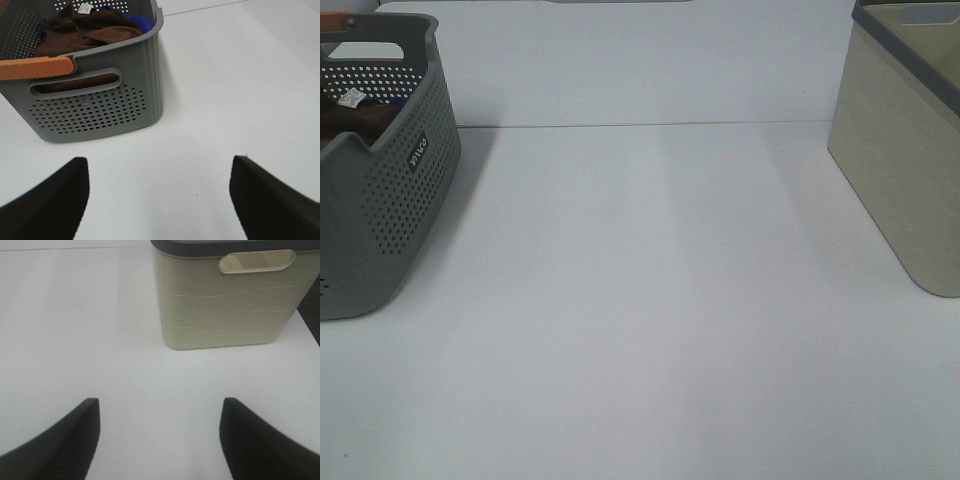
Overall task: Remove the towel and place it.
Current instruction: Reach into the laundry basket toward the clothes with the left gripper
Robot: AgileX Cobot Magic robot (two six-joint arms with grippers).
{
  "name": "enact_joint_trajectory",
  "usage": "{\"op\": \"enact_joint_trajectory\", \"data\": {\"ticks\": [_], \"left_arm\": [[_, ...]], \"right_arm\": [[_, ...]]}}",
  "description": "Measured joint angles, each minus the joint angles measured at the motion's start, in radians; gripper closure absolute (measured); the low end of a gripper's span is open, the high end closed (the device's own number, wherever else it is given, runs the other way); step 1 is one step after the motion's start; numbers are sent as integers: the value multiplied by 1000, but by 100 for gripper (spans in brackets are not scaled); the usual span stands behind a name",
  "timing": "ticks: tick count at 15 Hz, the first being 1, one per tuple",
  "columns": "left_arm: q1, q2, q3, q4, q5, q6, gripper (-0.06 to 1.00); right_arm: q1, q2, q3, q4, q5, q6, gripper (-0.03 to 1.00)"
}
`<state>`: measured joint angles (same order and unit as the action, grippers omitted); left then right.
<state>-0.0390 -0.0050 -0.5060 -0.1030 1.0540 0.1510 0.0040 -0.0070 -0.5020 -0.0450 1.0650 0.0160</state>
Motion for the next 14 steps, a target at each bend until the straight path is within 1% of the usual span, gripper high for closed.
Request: {"op": "enact_joint_trajectory", "data": {"ticks": [3,4,5,6,7,9,10,12,14], "left_arm": [[0,0,-13,-2,-17,0,20],[0,12,-35,-3,-61,0,20],[0,43,-53,3,-130,0,20],[0,129,-64,38,-250,0,20],[0,194,-66,52,-317,0,20],[0,353,-105,69,-409,-3,20],[0,392,-121,74,-420,-4,20],[0,604,-225,103,-445,-5,20],[0,809,-344,122,-444,-6,20]], "right_arm": [[0,0,0,0,0,0,32],[0,0,0,0,0,0,32],[0,0,0,0,0,0,32],[0,0,0,0,0,0,32],[0,0,0,0,0,0,32],[0,0,0,0,0,0,32],[0,0,0,0,0,0,32],[0,0,0,0,0,0,32],[0,0,0,0,0,0,32]]}}
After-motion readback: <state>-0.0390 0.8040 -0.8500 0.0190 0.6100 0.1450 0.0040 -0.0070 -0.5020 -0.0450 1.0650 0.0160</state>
